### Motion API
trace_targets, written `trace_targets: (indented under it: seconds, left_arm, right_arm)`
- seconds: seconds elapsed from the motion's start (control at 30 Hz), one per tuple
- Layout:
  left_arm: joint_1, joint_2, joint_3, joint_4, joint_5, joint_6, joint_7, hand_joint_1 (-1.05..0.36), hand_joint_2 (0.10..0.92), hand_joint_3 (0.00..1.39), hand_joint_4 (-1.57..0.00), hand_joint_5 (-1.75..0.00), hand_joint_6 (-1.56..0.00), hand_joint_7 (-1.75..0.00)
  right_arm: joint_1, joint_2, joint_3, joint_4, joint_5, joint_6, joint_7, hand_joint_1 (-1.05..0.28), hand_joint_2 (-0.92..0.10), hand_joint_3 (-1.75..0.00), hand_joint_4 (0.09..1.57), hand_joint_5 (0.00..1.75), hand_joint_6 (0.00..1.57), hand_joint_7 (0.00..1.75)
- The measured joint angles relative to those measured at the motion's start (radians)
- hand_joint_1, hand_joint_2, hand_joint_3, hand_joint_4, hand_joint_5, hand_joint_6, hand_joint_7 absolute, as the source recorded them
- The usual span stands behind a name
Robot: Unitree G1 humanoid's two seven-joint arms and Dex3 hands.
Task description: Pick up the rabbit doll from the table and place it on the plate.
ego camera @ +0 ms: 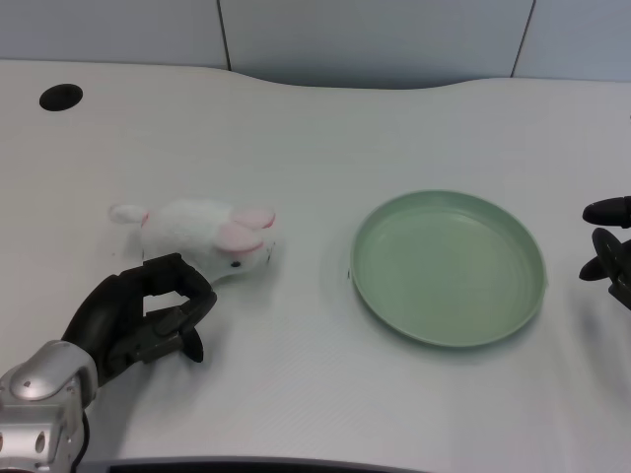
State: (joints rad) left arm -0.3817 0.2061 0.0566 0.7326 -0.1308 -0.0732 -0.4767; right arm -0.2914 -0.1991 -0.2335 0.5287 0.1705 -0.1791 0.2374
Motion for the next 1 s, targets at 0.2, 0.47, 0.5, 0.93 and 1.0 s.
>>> trace_targets:
  seconds: [0.2, 0.47, 0.5, 0.93, 1.0]
  left_arm:
    - [0.000, 0.001, -0.001, 0.001, 0.001, -0.012, 0.000, -0.46, 0.921, 0.42, -0.70, -1.75, -0.52, -1.64]
    - [0.000, 0.002, -0.002, 0.006, 0.002, -0.028, -0.001, -0.47, 0.921, 0.42, -0.71, -1.75, -0.53, -1.62]
    - [0.000, 0.002, -0.002, 0.006, 0.002, -0.028, -0.001, -0.47, 0.921, 0.42, -0.71, -1.75, -0.53, -1.62]
    - [0.048, 0.022, -0.037, -0.111, 0.103, -0.144, 0.048, -0.48, 0.921, 0.42, -0.63, -1.75, -0.46, -1.65]
    - [0.062, 0.031, -0.050, -0.146, 0.142, -0.179, 0.081, -0.46, 0.921, 0.41, -0.58, -1.75, -0.44, -1.66]
  right_arm:
    - [0.001, 0.000, 0.000, -0.001, 0.000, 0.000, -0.001, -0.24, -0.92, -0.48, 0.35, 1.69, 0.35, 1.30]
    - [0.001, 0.001, 0.000, 0.000, 0.002, -0.001, 0.004, -0.24, -0.92, -0.49, 0.34, 1.69, 0.35, 1.31]
    - [0.001, 0.001, 0.000, 0.000, 0.002, -0.001, 0.004, -0.24, -0.92, -0.49, 0.34, 1.69, 0.35, 1.31]
    - [0.015, 0.009, 0.002, -0.013, 0.000, 0.000, -0.008, -0.24, -0.92, -0.47, 0.36, 1.69, 0.36, 1.32]
    - [0.017, 0.010, 0.003, -0.015, -0.001, 0.001, -0.013, -0.23, -0.92, -0.47, 0.36, 1.68, 0.35, 1.31]
